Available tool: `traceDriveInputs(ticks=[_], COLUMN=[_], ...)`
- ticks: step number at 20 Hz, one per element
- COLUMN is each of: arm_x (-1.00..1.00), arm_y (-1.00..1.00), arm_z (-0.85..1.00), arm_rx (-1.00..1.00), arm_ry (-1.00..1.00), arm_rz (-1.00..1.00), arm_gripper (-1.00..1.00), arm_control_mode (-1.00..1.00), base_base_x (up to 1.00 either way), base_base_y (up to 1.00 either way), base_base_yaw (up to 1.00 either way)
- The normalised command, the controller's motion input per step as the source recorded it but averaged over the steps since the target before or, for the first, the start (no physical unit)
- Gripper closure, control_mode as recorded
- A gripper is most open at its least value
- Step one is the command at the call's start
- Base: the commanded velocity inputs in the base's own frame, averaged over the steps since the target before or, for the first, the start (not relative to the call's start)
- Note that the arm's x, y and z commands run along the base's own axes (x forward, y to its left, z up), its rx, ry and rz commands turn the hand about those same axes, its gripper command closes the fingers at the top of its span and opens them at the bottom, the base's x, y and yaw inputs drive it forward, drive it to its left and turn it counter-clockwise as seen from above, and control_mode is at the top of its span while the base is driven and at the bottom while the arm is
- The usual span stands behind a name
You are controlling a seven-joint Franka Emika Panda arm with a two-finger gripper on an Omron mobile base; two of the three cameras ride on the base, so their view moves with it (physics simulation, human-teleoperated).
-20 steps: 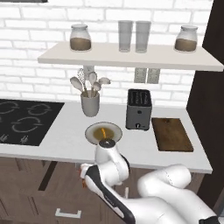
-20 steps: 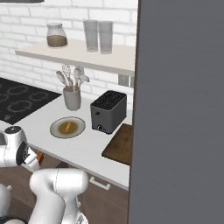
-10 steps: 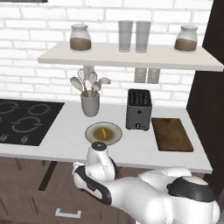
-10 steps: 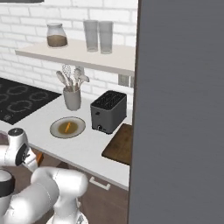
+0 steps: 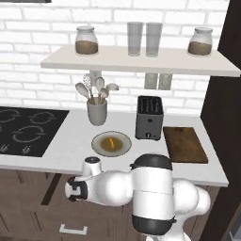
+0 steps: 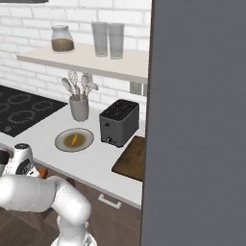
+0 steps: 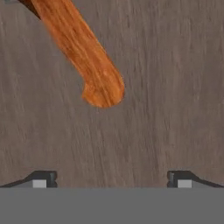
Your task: Pick up the knife from the drawer and place it on the cutting board. Then place the meat from the plate to the cutting board.
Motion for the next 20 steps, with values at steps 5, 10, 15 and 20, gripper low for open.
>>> traceDriveInputs(ticks=[5, 10, 15, 20], arm_x=[-0.95, -1.00, -1.00, -0.19], arm_y=[0.80, 0.81, 0.70, 0.19], arm_z=[-0.32, -0.05, 0.12, 0.83], arm_rx=[-0.20, -0.18, -0.15, -0.04], arm_ry=[0.12, 0.18, 0.31, 0.25], arm_rz=[0.13, 0.19, 0.23, 0.08], arm_gripper=[-1.00, -1.00, -1.00, -1.00], arm_control_mode=[-1.00, -1.00, -1.00, -1.00], base_base_x=[0.00, 0.00, 0.00, 0.00], base_base_y=[0.00, 0.00, 0.00, 0.00], base_base_yaw=[0.00, 0.00, 0.00, 0.00])
